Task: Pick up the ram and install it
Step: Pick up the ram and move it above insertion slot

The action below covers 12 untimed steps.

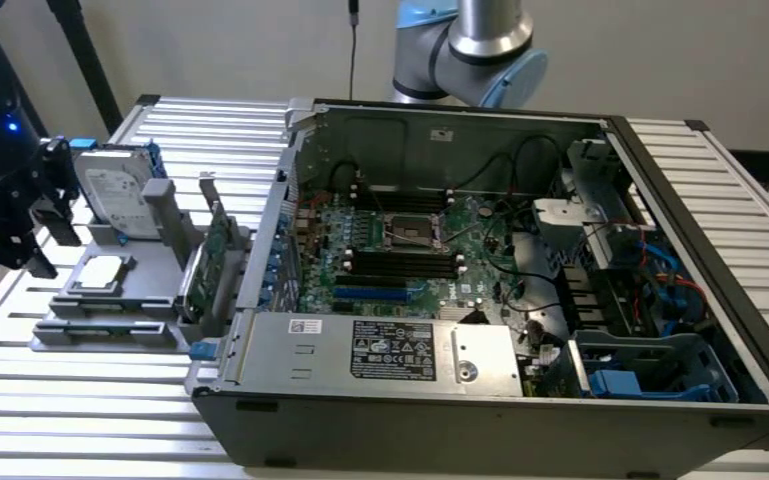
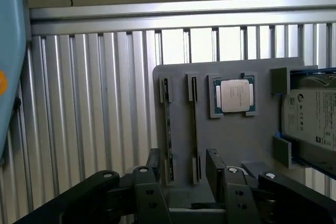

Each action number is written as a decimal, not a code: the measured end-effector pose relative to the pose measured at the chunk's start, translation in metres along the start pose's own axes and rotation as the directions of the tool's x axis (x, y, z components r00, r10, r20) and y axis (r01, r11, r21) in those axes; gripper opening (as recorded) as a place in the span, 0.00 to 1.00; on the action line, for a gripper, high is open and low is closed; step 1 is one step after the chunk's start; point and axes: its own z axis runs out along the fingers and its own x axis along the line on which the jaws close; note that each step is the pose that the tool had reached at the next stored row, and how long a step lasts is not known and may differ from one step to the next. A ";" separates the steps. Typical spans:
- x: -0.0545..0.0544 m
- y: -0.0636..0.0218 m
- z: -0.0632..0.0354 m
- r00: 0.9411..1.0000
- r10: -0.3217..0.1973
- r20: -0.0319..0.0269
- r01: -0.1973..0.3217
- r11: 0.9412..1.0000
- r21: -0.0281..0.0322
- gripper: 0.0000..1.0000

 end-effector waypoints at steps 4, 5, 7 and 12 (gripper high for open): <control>0.002 -0.0003 0.0050 1.000 0.000 0.000 0.000 1.000 0.000 0.48; 0.002 -0.0003 0.0051 1.000 0.000 0.000 0.000 1.000 0.000 0.48; 0.003 -0.0004 0.0052 1.000 0.000 0.000 0.000 1.000 0.000 0.48; 0.007 -0.0007 0.0064 1.000 0.000 0.000 0.000 1.000 0.000 0.48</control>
